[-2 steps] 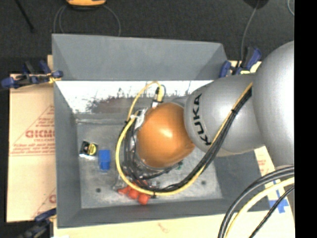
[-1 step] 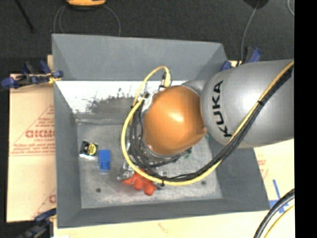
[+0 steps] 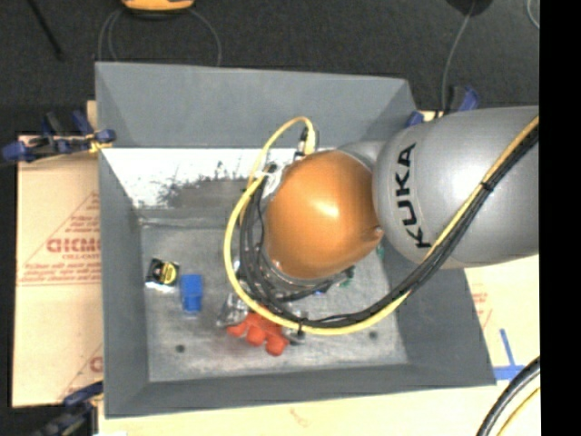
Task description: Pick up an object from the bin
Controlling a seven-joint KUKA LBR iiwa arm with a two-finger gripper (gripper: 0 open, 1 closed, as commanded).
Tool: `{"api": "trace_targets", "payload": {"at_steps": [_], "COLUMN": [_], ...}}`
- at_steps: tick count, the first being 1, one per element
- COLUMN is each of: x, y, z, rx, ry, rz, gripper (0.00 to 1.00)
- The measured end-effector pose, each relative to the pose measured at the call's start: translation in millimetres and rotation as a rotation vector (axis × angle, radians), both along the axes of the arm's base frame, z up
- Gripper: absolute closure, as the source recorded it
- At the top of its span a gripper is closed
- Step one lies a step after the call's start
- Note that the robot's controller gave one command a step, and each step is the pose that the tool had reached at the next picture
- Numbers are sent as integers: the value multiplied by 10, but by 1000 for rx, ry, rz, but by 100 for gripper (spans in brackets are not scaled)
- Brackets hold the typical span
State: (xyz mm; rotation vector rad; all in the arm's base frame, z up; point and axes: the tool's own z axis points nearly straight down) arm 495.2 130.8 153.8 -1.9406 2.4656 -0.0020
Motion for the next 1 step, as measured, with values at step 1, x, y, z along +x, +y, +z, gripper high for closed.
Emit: {"api": "trace_targets", "payload": {"at_steps": [1], "x": [17], "y": [-6], "z": [308], "rx": [1], "ry": [-2], "rz": [-6], "gripper": [100]}}
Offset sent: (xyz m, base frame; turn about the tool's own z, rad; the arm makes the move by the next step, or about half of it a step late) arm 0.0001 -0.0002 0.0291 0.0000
